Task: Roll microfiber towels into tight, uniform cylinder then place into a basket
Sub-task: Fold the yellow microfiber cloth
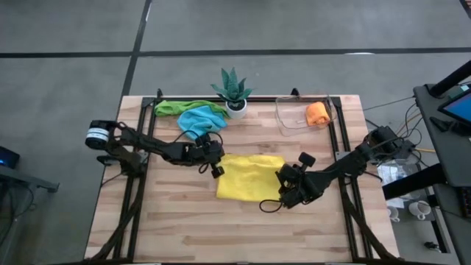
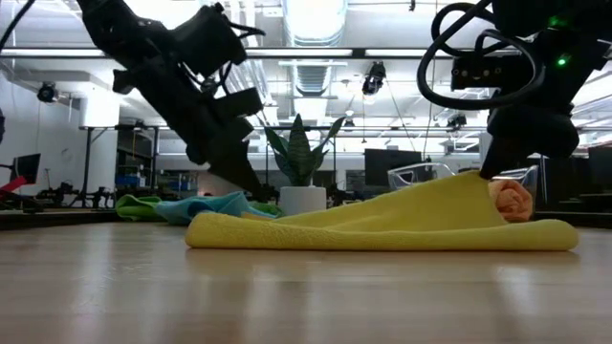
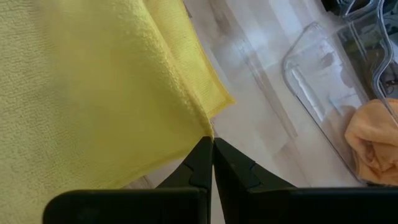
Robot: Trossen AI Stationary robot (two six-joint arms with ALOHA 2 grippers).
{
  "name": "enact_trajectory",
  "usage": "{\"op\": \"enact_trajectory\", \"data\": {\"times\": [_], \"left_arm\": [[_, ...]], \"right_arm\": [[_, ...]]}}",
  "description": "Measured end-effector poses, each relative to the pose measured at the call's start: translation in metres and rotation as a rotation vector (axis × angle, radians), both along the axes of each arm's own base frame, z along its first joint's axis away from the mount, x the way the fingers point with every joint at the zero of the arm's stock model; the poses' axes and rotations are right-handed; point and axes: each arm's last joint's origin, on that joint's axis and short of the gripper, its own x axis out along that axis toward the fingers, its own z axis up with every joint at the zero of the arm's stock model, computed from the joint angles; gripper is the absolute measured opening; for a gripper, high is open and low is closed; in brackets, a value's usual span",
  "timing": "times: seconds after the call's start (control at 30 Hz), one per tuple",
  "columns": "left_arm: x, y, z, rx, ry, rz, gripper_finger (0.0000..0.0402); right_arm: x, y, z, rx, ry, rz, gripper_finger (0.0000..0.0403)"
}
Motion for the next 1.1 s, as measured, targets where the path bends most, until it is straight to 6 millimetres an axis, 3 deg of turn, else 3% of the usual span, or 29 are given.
{"op": "enact_trajectory", "data": {"times": [0.13,0.4,0.57,1.1], "left_arm": [[0.002,0.002,-0.005,-0.082,0.011,-0.062,0.0016],[0.004,0.015,-0.015,-0.218,0.028,-0.104,0.011],[0.004,0.022,-0.018,-0.247,0.033,-0.095,0.0145],[0.003,0.026,-0.022,-0.342,0.036,-0.086,0.0154]], "right_arm": [[0.0,0.0,0.0,0.0,-0.001,0.0,0.0008],[0.0,0.0,0.0,0.002,-0.003,-0.003,0.0008],[0.0,0.0,0.0,0.002,-0.004,-0.003,0.0008],[0.0,0.0,0.0,0.004,-0.008,-0.002,0.0008]]}}
